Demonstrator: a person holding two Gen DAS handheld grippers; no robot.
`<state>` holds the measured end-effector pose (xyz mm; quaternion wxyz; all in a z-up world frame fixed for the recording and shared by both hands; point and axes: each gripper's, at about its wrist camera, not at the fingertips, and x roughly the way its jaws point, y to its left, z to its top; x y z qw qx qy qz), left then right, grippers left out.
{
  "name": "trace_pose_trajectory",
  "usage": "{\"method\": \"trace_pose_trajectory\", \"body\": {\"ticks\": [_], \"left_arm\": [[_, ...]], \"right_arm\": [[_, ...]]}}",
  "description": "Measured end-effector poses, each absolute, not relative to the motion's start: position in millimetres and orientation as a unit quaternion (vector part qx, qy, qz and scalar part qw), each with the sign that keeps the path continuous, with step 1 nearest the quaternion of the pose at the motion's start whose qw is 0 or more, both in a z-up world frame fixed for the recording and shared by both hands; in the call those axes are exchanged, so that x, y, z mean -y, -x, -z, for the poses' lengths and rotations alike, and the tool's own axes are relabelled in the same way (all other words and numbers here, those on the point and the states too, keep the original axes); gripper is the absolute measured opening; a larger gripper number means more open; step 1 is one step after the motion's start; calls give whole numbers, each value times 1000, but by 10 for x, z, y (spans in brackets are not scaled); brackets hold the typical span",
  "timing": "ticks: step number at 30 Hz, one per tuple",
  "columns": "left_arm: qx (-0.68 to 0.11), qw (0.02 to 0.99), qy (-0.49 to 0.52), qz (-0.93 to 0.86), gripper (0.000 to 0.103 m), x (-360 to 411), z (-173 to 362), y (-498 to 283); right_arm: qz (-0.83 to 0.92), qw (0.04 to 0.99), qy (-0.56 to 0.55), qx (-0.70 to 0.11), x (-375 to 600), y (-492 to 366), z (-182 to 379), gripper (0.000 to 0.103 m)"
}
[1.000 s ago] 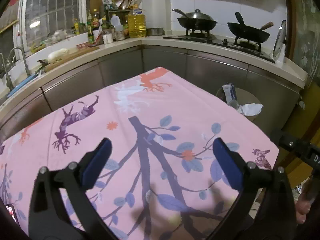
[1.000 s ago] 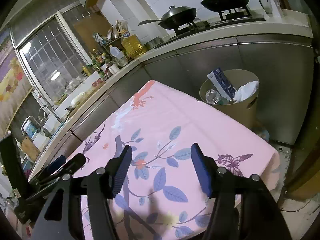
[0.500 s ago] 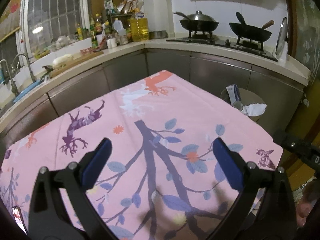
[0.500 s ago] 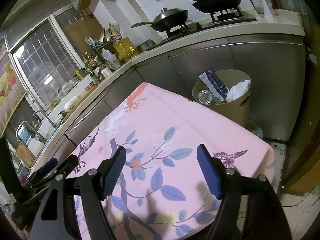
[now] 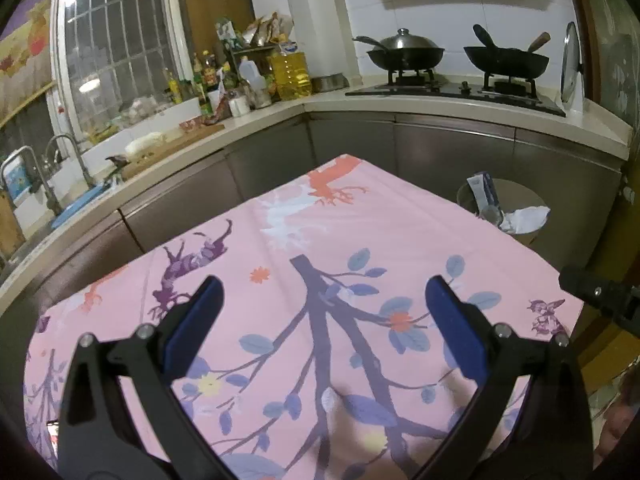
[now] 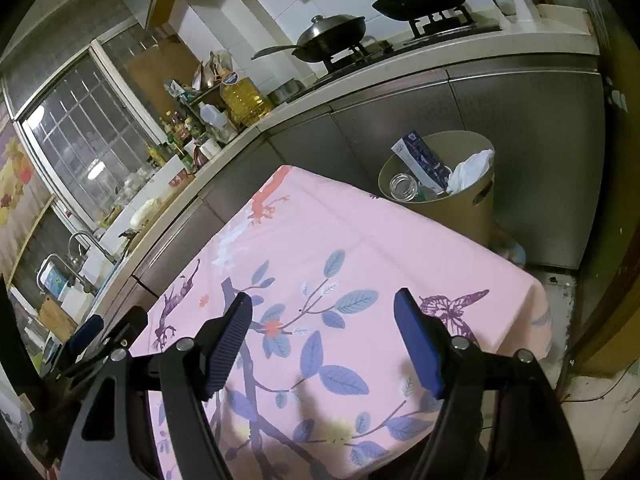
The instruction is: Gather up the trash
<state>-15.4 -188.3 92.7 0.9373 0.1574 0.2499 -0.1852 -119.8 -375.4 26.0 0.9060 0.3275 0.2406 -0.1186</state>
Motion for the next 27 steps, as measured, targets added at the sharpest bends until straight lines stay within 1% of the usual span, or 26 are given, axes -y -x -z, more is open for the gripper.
{"method": "trace_pose_trajectory", "body": {"ticks": [27], "left_arm": [[-271, 930, -158, 193, 97, 1857, -946, 111]], "right_arm": [[113, 904, -335, -241, 3762, 1207, -250, 71]]}}
